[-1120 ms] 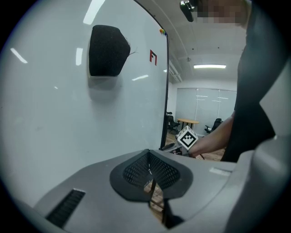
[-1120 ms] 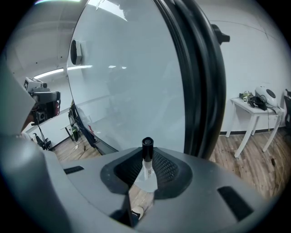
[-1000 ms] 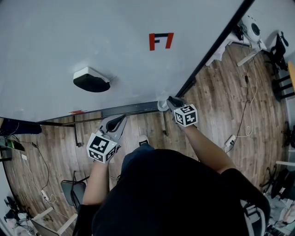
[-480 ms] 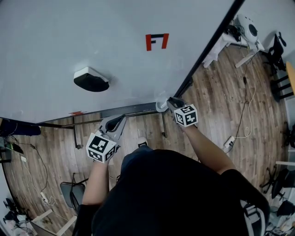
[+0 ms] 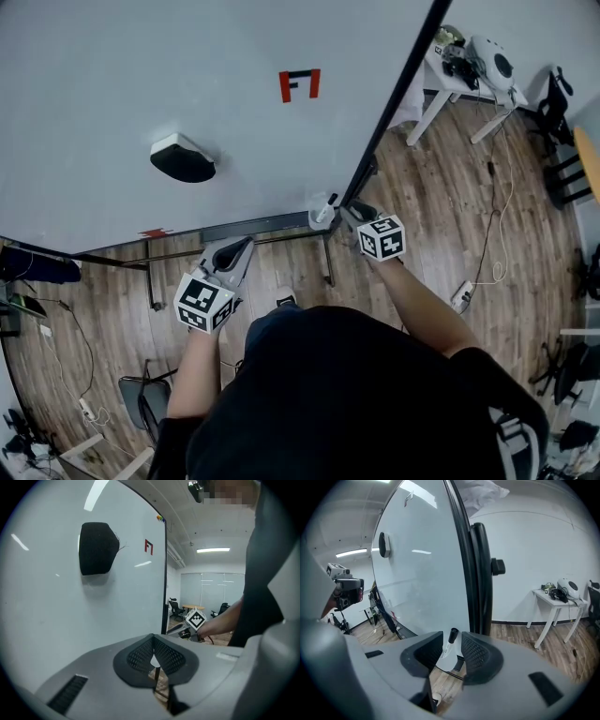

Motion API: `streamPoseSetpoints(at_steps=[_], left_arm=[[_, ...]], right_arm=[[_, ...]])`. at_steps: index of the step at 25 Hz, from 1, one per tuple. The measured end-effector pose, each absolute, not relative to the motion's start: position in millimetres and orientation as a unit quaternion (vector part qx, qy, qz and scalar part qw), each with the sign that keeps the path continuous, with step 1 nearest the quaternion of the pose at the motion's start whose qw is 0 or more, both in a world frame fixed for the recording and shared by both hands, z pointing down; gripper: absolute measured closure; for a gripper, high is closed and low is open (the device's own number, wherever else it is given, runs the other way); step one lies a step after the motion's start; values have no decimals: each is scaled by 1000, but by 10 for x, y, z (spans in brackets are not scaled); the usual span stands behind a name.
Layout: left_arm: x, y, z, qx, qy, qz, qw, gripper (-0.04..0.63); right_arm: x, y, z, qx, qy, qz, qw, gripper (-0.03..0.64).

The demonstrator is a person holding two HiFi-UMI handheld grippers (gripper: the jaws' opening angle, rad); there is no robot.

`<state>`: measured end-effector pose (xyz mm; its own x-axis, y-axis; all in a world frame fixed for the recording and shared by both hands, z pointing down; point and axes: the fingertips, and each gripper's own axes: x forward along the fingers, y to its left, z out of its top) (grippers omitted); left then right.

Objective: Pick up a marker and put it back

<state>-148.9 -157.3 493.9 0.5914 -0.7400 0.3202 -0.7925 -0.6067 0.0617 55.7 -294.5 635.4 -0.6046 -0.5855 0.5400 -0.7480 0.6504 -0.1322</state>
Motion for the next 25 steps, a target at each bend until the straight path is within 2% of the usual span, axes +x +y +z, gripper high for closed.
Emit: streamPoseSetpoints(at_steps=[9, 25], left_arm=[[-1286, -1395, 4843, 889, -430, 127, 90, 584], [-969, -1056, 4766, 892, -426, 128, 84, 584]], right_arm=[[754, -2632, 5966, 373, -890, 160, 206, 506], [972, -2156, 5542, 363, -905, 143, 168, 563]])
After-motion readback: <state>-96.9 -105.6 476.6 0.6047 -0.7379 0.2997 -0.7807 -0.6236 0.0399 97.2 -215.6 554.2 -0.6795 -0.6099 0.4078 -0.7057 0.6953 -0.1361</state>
